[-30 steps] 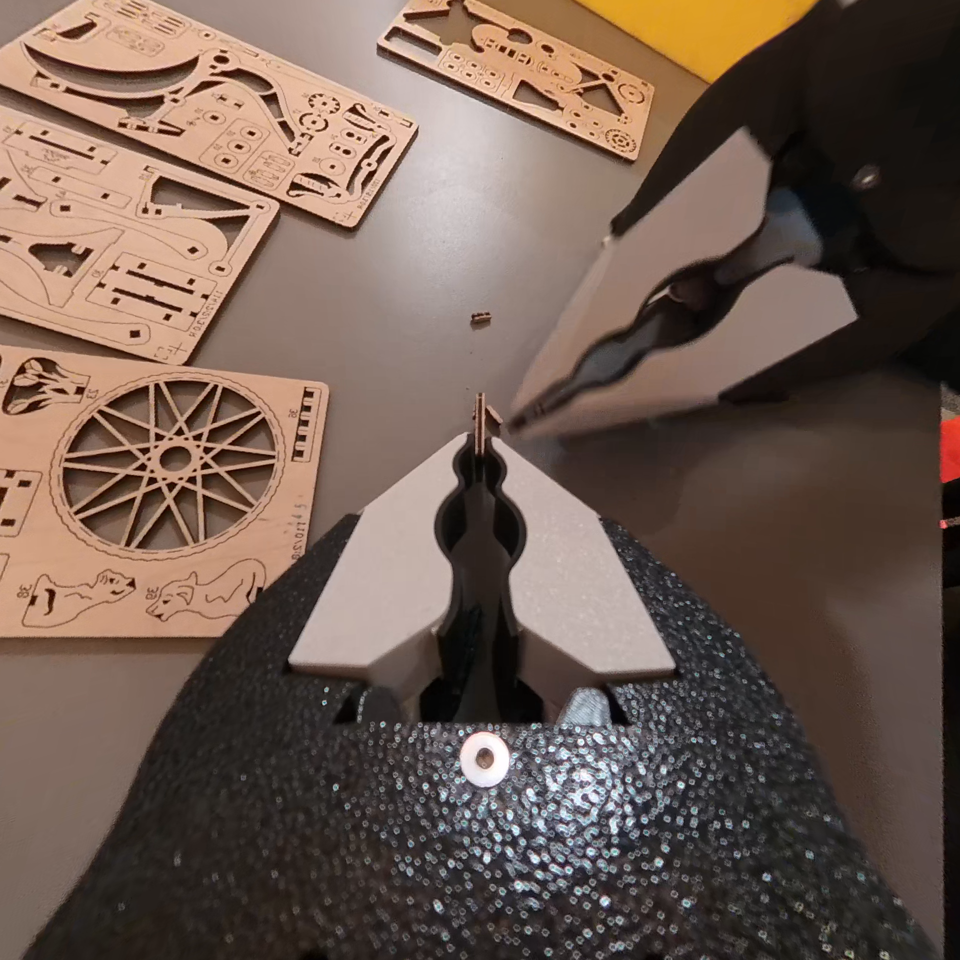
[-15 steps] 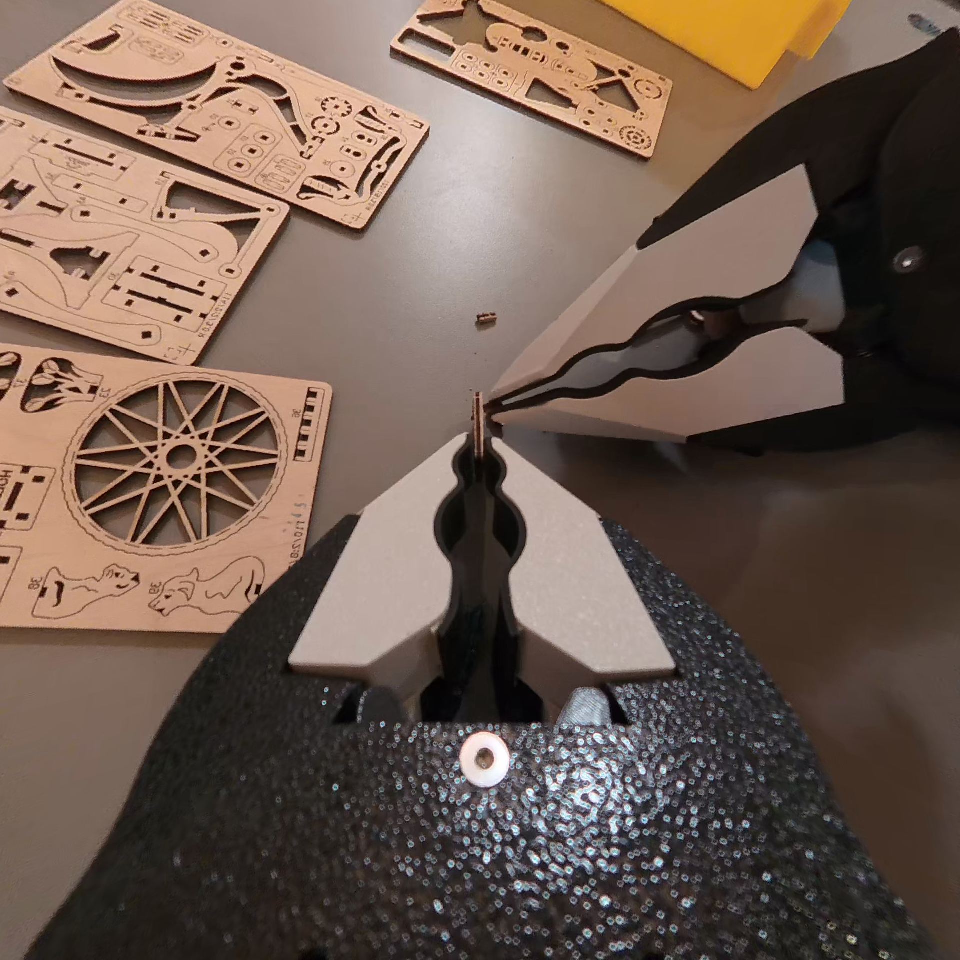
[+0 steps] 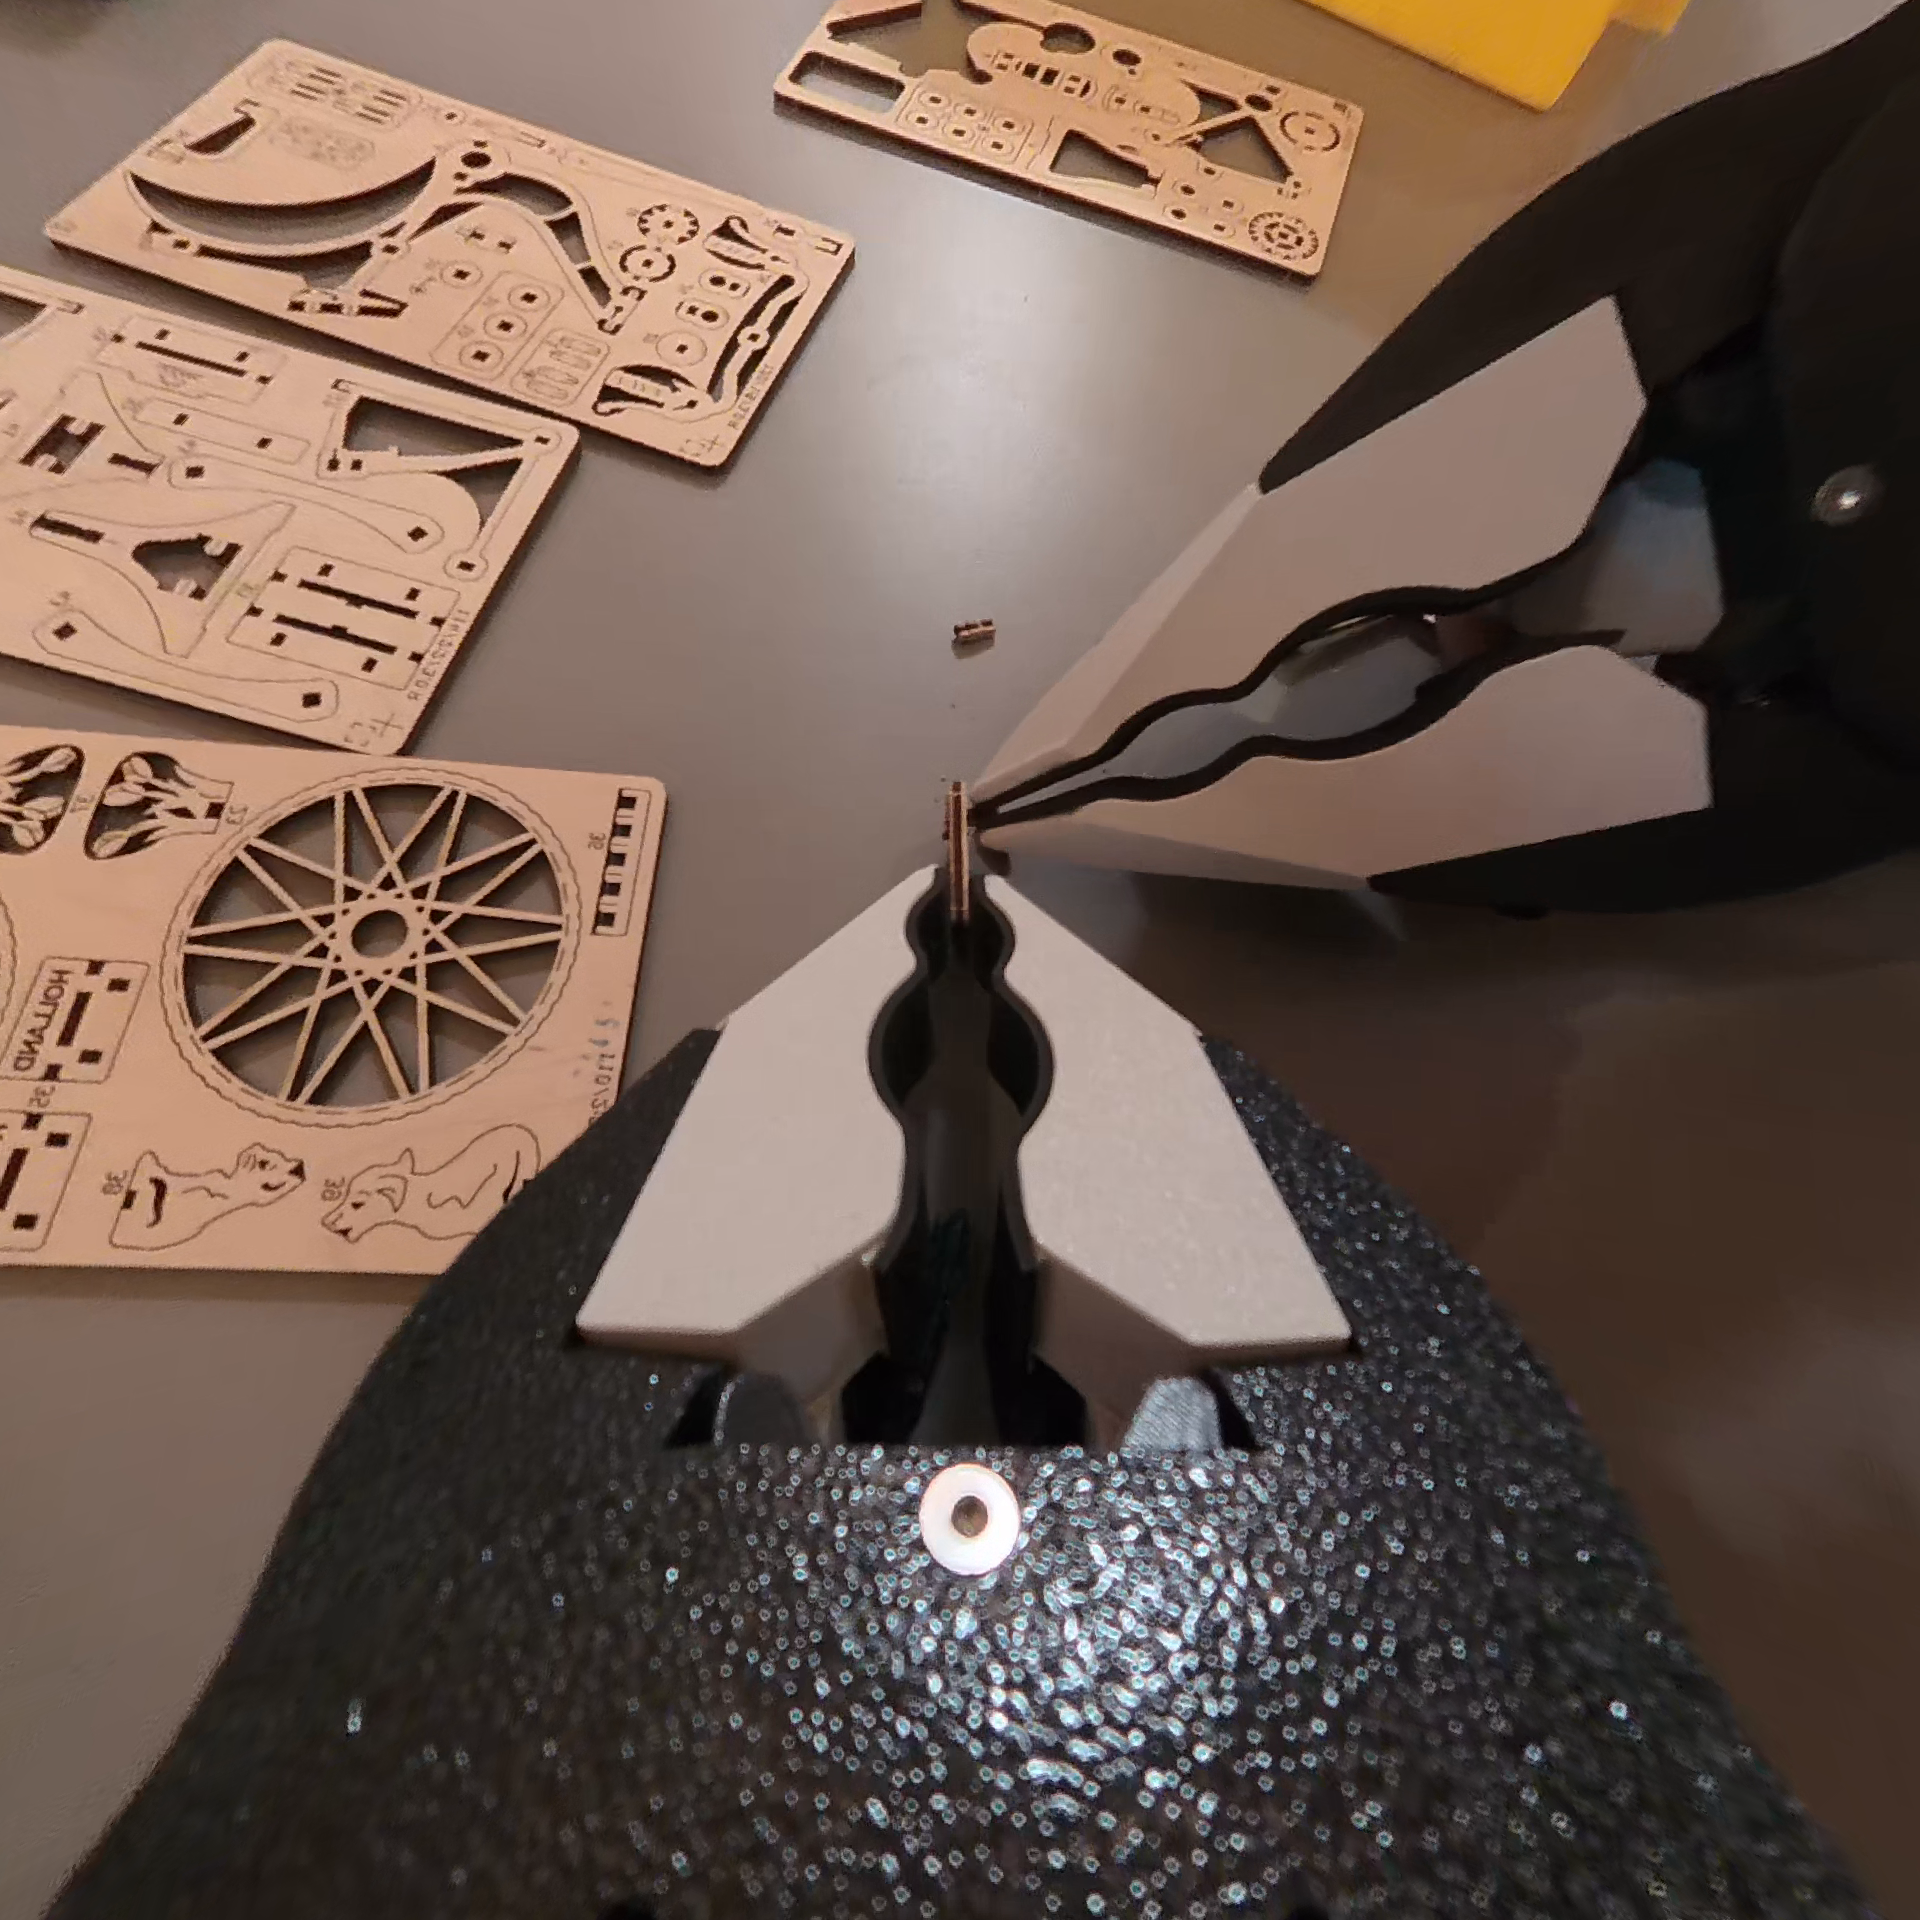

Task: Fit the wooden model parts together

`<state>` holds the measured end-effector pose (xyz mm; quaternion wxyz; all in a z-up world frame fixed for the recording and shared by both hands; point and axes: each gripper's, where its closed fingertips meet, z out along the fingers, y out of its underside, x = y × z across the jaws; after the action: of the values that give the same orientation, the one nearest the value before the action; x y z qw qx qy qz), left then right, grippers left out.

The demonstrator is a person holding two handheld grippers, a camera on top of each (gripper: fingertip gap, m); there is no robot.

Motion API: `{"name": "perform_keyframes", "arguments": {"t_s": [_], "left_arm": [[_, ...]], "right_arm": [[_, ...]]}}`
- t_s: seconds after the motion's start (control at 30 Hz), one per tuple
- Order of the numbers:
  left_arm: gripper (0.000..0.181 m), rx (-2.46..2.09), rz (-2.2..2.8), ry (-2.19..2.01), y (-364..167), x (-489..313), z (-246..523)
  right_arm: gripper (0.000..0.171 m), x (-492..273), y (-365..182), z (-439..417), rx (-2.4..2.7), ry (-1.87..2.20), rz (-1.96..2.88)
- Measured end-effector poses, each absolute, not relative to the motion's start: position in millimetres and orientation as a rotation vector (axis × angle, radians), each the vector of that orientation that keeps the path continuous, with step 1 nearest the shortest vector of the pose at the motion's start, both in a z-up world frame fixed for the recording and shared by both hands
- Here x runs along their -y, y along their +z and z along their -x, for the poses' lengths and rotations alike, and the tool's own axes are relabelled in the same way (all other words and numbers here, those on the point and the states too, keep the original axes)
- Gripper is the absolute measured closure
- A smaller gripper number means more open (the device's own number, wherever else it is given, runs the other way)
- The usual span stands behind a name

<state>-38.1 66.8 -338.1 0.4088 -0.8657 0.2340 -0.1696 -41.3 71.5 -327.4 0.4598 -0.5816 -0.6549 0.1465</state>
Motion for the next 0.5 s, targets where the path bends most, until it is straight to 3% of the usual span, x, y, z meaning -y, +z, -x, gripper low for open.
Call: {"name": "perform_keyframes", "arguments": {"t_s": [0.27,0.5], "left_arm": [[0.180,-0.576,2.183,-0.455,-337.4,-67.1,38.5],[0.180,-0.548,2.172,-0.504,-334.4,-67.7,39.3]], "right_arm": [[0.171,-82.7,-328.1,31.2,1.634,0.394,1.433],[0.145,-91.6,-314.6,20.4,1.563,0.640,1.499]]}}
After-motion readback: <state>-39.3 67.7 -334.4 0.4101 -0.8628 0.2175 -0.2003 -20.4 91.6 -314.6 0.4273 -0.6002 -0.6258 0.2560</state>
